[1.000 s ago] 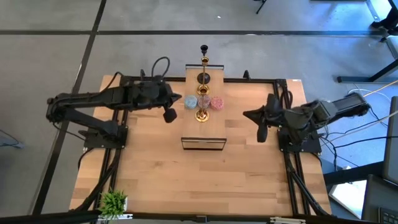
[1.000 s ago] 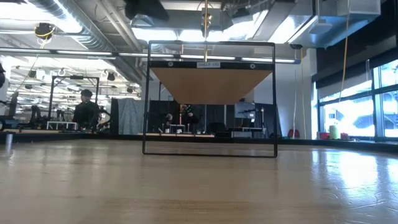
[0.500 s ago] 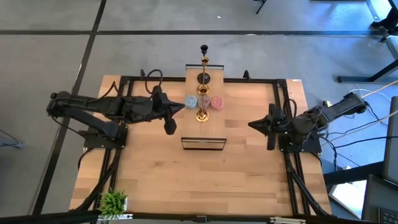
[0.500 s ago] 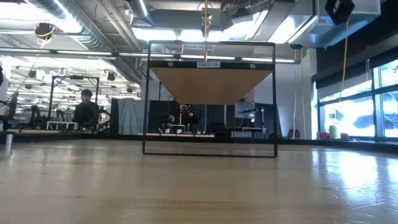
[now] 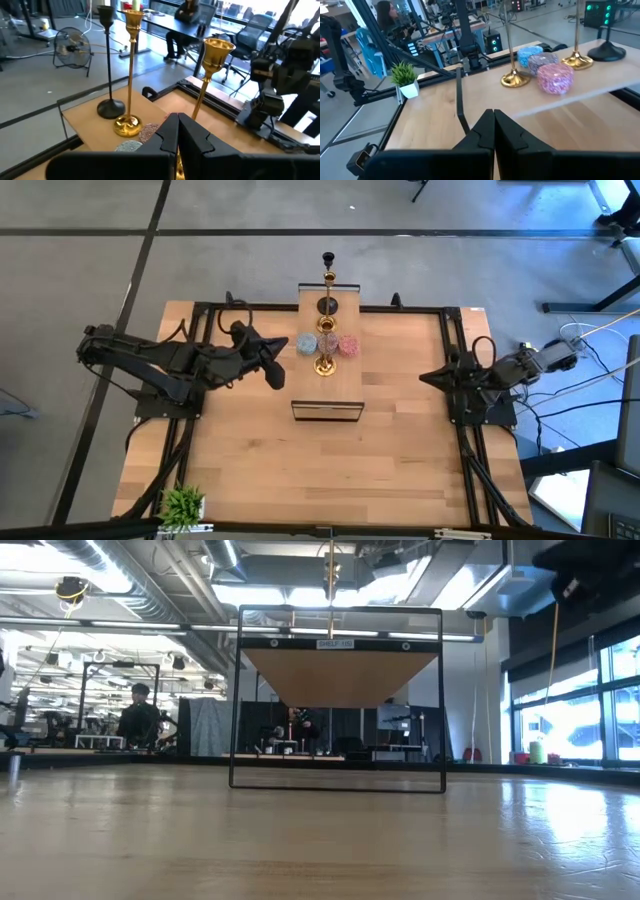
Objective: Pick & Place candle stick holders
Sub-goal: Adjust the shelf
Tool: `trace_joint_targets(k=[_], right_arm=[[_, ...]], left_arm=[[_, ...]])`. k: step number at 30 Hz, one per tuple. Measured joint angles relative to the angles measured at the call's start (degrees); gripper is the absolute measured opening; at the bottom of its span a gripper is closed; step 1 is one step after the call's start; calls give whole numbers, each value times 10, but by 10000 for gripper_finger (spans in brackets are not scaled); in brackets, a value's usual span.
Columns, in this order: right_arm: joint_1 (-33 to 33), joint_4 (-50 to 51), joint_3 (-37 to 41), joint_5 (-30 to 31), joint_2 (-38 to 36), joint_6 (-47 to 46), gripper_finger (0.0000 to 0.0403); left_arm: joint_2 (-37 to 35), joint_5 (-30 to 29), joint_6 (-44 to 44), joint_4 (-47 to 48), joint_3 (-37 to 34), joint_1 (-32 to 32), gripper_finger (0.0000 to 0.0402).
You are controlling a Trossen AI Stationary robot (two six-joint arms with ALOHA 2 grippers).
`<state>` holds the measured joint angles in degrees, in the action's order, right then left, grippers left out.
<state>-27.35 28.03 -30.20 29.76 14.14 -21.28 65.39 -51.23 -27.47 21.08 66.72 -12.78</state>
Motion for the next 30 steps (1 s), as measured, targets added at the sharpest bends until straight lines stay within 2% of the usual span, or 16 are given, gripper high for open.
trace_joint_targets(k=[8, 13, 14, 16, 21, 24, 30], right_arm=[[0, 32, 28, 5, -89, -3, 0], [0, 29, 29, 6, -87, -22, 0], [0, 29, 29, 4, -78, -28, 0], [0, 30, 29, -15, -54, -41, 0], [0, -22, 29, -81, 61, -85, 0], [-3, -99, 29, -110, 159, -93, 0], [-18, -280, 29, -110, 312, -98, 0]], left_arm=[[3, 9, -11, 4, 1, 11, 1], [23, 171, -2, 14, 1, 3, 1], [30, 188, -2, 17, 1, -7, 1], [45, 186, -11, 32, 1, -29, 1], [76, 108, -87, 102, 1, -67, 1], [90, 72, -138, 139, 1, -82, 1], [97, 42, -185, 160, 1, -110, 1]])
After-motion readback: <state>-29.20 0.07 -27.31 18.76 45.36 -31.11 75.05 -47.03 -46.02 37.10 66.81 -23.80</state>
